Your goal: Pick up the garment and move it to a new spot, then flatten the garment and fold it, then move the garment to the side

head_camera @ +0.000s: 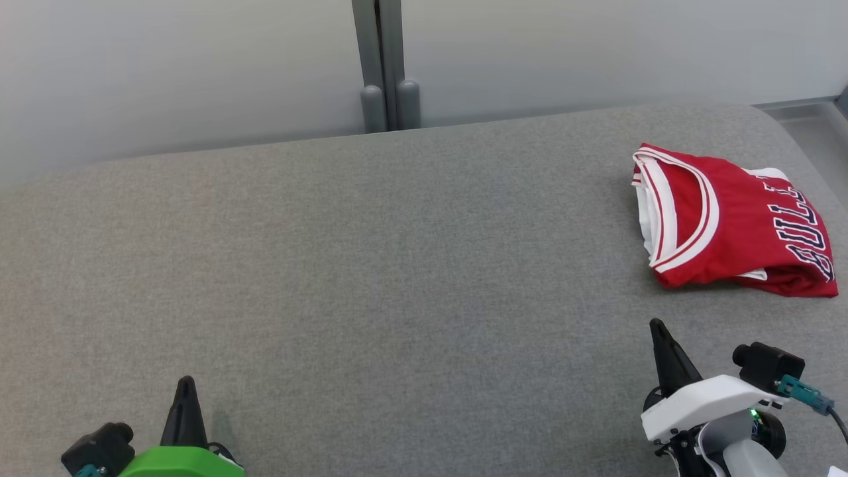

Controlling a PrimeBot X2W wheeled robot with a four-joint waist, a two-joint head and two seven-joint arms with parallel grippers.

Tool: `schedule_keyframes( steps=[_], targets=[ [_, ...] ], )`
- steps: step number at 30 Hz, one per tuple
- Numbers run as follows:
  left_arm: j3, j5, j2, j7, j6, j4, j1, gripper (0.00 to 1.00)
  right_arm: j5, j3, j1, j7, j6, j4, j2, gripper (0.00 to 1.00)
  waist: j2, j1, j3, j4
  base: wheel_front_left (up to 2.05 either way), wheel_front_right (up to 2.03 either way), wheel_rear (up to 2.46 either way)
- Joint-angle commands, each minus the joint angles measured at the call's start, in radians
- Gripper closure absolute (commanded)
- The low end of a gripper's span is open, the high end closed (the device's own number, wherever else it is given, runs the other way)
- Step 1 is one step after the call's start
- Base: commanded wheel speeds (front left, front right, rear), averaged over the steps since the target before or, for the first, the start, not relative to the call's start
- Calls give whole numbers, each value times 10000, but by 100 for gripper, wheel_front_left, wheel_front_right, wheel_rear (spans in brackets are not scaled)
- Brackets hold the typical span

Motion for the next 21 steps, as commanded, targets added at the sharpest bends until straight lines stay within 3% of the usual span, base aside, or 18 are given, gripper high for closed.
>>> schedule_keyframes(
  steps=[1,21],
  targets=[
    [55,-416,56,73,-29,-203,-318,100,383,-71,-78,83,-2,-241,-45,100,0,0,-2,1,0,0,0],
    [169,-3259,83,824,-83,-461,-581,100,3069,-383,35,825,-4,-721,-67,100,0,0,-39,16,0,0,0]
  ],
)
